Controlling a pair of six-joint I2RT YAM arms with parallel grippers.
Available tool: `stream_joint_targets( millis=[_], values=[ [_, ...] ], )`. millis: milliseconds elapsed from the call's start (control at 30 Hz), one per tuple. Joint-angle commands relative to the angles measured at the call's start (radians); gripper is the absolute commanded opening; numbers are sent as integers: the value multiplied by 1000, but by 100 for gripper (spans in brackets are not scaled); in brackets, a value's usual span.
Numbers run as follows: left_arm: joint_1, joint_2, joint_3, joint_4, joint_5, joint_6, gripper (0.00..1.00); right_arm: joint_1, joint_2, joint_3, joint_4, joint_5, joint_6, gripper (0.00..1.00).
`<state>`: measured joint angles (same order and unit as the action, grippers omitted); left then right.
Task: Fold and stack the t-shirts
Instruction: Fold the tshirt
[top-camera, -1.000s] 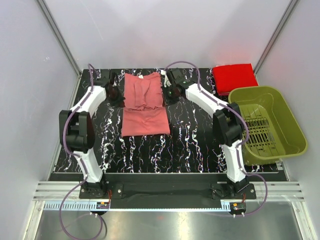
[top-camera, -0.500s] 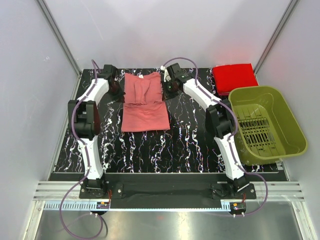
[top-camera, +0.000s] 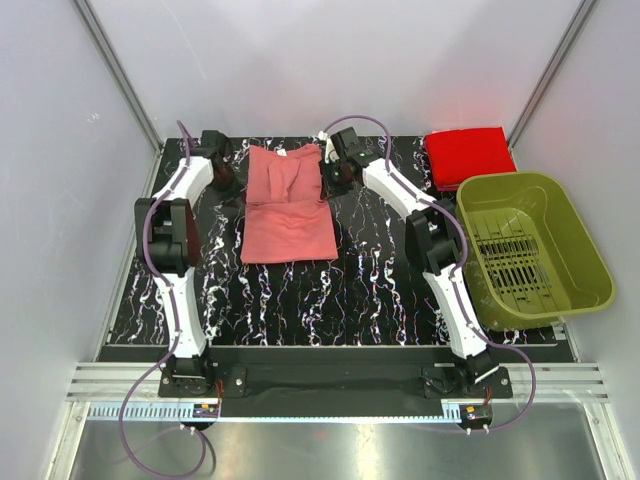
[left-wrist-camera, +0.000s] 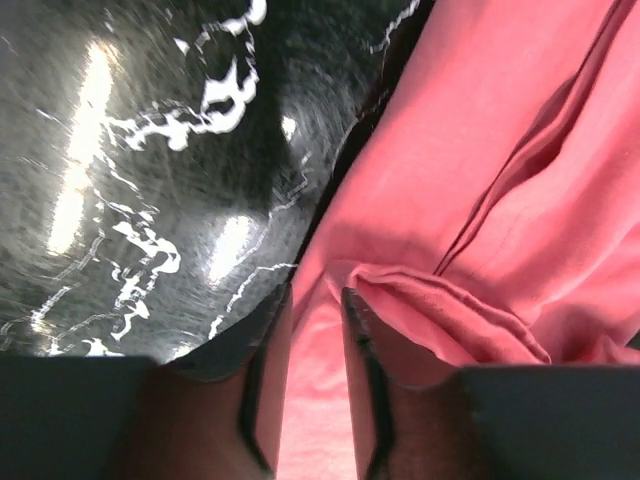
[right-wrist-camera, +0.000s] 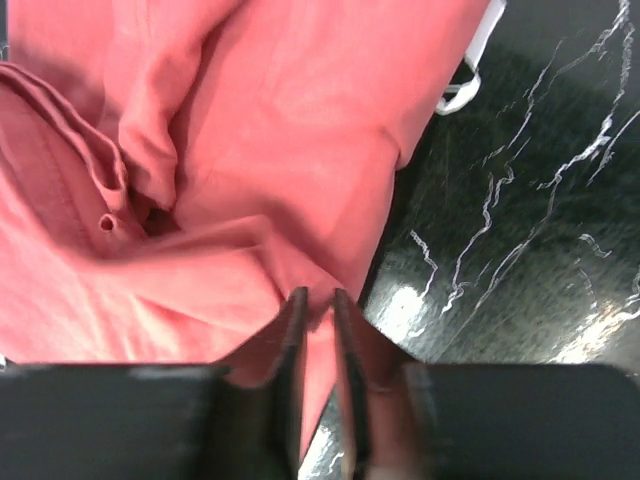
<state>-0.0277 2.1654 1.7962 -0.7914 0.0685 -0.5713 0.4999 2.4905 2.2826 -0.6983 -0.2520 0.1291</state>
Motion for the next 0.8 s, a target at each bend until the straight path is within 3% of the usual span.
stream_joint_targets(
  millis=[0,100,233,367,433,533,767],
  values=[
    [20,-13,75,0,-12,16,35,-3,1,60,69,36,-25,25],
    [23,-61,86,-22,-50,51,43,-11,-5,100,22,85,-25,35],
    [-12,-192,-7,-17,-212,111,47,-15,-67,65,-43,82,-13,35],
    [-24,-376,-262,153,-28,61,46,-14,-154,-79,-6,-56,9,29],
    [-35,-413,-403,216,103,35,45,-14,-174,-132,-1,-98,9,29],
    [-49,-438,-527,282,174,5,44,-14,-167,-170,-13,-121,-8,33],
    [-60,-429,-600,242,37,93,52,-14,-186,-275,19,-138,-40,38]
  ],
)
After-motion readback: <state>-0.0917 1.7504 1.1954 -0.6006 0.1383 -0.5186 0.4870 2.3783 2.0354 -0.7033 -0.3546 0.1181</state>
